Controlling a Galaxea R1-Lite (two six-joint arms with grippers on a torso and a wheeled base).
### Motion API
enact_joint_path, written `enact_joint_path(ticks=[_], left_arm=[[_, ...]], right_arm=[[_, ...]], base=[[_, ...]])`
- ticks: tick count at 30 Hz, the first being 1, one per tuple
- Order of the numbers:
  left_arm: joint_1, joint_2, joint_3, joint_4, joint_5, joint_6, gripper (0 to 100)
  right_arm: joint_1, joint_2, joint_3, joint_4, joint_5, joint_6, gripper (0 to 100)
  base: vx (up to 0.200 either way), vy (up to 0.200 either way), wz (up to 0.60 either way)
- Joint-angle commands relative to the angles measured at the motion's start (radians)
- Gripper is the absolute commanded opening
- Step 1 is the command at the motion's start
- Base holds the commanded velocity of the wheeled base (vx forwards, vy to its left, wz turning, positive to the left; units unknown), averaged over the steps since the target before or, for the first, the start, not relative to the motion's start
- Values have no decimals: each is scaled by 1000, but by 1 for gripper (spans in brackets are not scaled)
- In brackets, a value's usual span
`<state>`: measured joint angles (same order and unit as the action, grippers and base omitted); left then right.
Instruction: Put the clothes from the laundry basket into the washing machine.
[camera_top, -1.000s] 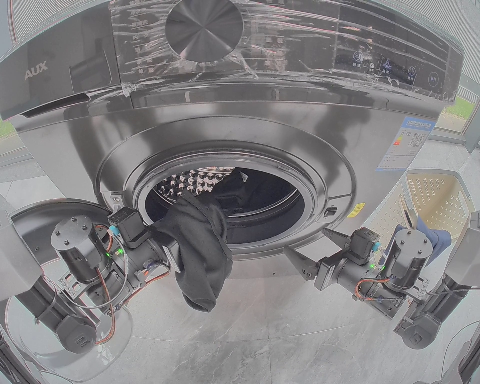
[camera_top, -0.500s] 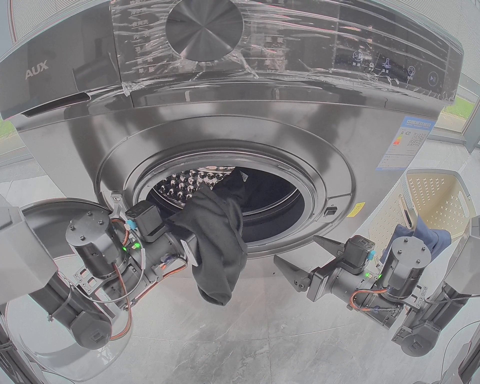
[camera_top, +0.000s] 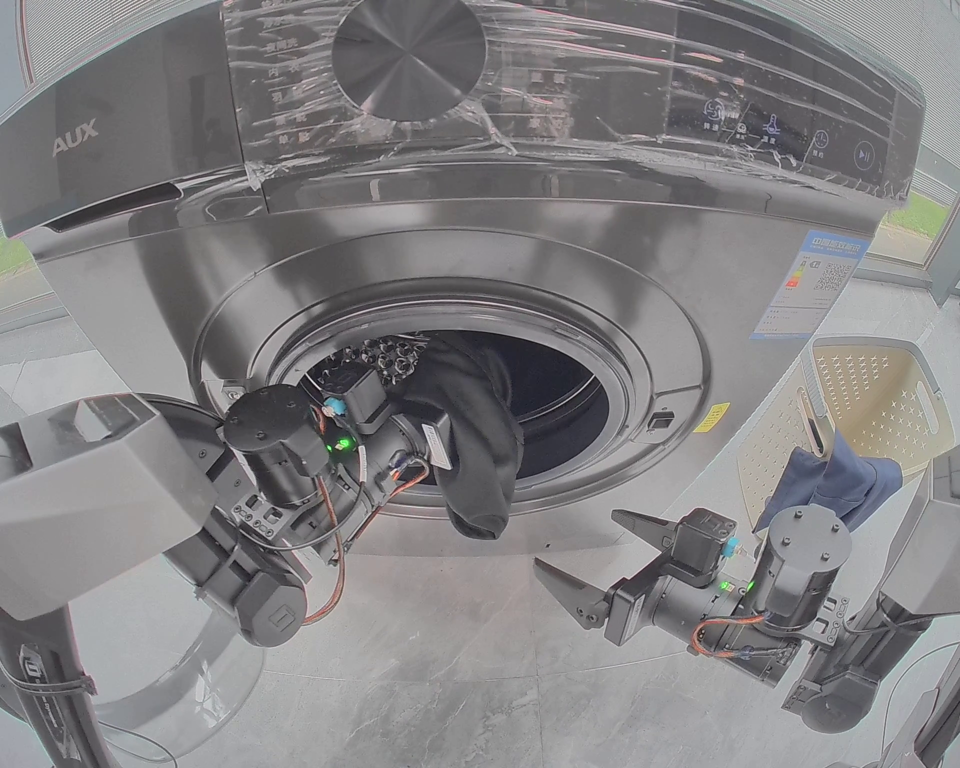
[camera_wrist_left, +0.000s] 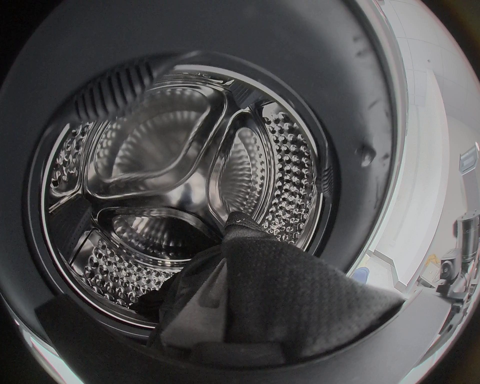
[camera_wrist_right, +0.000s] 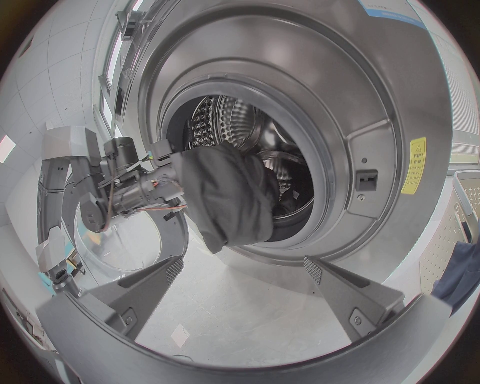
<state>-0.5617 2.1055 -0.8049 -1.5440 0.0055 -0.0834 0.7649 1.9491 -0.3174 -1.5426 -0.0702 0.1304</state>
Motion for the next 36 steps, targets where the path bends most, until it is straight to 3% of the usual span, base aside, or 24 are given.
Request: enact_joint_path(ticks=[1,6,18,23,28,33,36], left_arm=[[2,99,-65,-1,2,-2,0],[11,160,-174,22,4,-7,0],[52,232,-448,231,8,-9,0],[62,237,-527,331,7,-52,0],[71,300,-669,372,13,-56,0],[85,344,-772,397,63,-61,0],[91,340,-772,404,65,-87,0]], right_arm=[[17,19,11,-1,0,0,100],[22,22,11,-1,0,1,100],[24,33,12,-1,0,1,100],[30,34,11,-1,-2,1,100],[34,34,12,-1,-2,1,100],[34,34,12,-1,-2,1,100],[34,34,12,-1,0,1,100]], base=[[0,0,0],[0,0,0],[0,0,0],[0,0,0],[0,0,0],[0,0,0],[0,0,0]])
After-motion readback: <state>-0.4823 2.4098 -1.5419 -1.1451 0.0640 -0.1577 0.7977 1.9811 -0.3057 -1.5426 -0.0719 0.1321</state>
